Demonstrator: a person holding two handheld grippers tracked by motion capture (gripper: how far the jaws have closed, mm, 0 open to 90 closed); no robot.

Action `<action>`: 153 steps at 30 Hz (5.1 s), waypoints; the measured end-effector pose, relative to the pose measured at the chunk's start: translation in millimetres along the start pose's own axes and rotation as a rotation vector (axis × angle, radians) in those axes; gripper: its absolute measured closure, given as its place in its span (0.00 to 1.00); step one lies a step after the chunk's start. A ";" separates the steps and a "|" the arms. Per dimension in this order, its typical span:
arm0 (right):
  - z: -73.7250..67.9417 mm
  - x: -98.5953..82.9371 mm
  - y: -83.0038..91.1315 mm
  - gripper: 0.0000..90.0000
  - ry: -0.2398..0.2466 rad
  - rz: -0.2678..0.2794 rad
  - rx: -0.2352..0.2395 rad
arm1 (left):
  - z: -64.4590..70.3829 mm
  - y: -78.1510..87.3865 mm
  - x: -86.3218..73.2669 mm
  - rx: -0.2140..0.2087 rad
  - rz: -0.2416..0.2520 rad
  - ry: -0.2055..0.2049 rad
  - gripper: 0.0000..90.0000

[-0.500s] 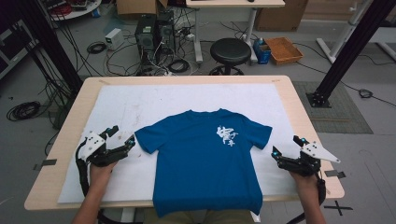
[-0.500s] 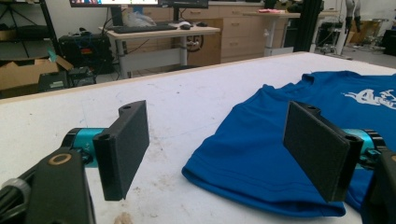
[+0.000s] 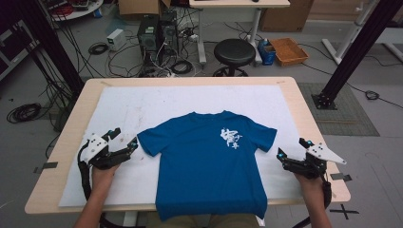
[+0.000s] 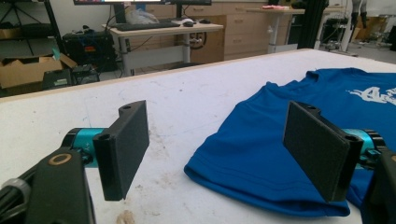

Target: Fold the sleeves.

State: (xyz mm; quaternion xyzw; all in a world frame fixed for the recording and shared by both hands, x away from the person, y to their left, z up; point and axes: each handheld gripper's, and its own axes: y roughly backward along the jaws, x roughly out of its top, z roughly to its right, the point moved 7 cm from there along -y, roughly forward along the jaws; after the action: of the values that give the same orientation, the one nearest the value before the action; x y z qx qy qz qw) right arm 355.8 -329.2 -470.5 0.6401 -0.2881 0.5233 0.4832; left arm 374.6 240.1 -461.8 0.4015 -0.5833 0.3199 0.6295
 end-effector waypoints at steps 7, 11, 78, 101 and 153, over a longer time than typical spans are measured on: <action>3.2 0.0 -1.0 0.08 -0.032 -0.010 -0.001 | -1.4 -0.8 -0.2 0.008 -0.008 0.011 0.26; 6.4 -0.3 -2.0 0.08 -0.065 -0.022 -0.016 | -1.0 -1.4 -0.5 0.014 -0.016 0.002 0.26; -104.8 24.7 -95.8 0.94 0.034 -0.475 0.300 | 1.1 -11.2 -4.3 0.090 -0.124 -0.044 0.28; -46.6 30.8 -51.7 0.47 -0.095 -0.248 0.148 | 32.9 -52.4 -25.1 0.145 -0.567 0.051 0.70; -33.0 32.0 -45.8 0.23 -0.053 -0.164 0.086 | 72.3 -75.1 14.3 -0.155 -0.288 0.069 0.37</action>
State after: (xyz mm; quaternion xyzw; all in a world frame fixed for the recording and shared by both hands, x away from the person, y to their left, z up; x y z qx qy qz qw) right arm 392.1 -277.7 -455.2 0.6952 -0.2246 0.4767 0.4889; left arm 407.2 140.1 -457.8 0.4198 -0.5207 0.1940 0.7176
